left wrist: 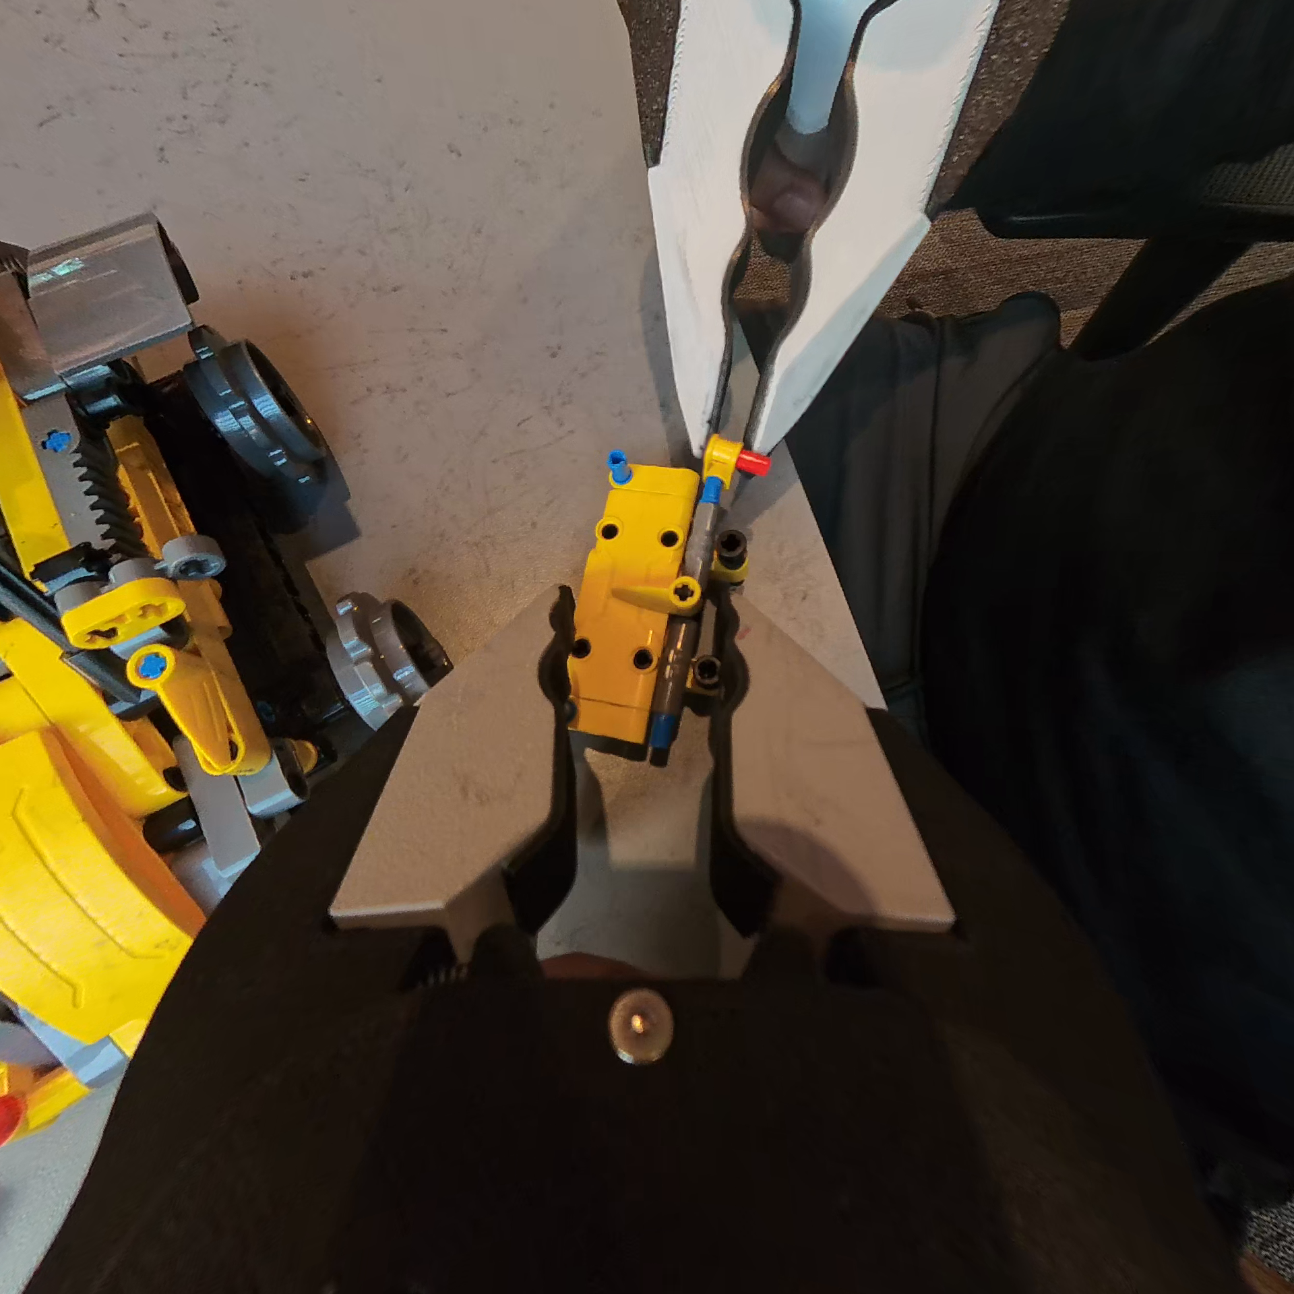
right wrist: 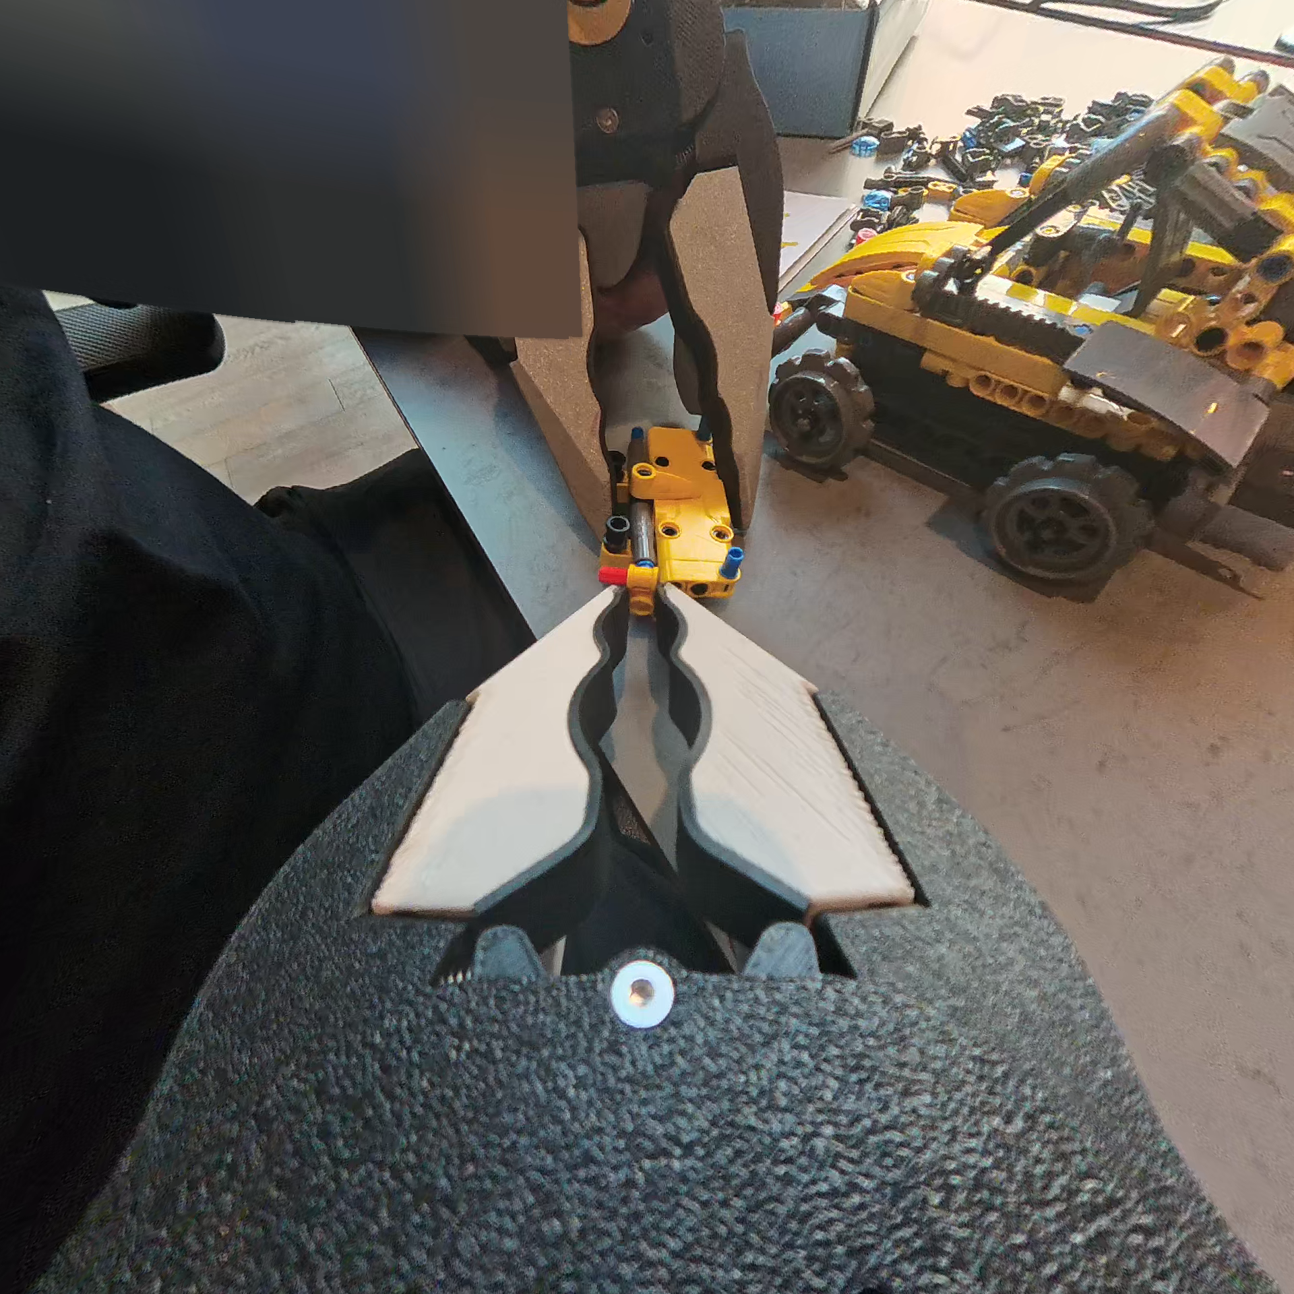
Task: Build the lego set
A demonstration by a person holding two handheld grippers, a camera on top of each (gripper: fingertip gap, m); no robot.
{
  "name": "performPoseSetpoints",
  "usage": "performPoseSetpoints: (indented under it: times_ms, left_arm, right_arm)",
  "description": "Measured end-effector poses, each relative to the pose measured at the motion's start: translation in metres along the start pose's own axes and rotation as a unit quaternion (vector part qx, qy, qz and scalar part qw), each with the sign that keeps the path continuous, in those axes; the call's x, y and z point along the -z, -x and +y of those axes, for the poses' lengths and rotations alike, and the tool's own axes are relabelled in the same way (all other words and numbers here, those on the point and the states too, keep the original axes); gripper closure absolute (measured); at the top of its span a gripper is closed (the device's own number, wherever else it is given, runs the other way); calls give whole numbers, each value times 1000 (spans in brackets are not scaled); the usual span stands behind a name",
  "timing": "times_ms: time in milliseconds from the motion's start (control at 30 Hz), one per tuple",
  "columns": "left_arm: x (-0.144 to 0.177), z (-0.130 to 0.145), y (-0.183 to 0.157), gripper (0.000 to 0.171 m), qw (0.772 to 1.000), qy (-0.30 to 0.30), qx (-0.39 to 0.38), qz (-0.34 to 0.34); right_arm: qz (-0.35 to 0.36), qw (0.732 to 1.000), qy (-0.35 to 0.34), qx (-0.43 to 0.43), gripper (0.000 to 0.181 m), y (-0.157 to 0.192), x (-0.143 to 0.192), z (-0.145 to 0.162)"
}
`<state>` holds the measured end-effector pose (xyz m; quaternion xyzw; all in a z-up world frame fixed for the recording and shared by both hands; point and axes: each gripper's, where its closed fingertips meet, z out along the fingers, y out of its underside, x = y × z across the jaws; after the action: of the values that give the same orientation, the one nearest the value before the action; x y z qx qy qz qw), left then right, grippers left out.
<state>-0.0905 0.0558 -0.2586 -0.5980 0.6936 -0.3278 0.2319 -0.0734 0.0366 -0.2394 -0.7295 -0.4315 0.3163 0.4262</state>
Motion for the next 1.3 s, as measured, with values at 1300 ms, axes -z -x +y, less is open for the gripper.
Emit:
performPoseSetpoints:
  times_ms: [1300]
  left_arm:
    - [0, 0, 3, 134, 1000, -2, 12, -2]
  right_arm:
    - [-37, 999, -1, -20, 174, -4, -3, 1]
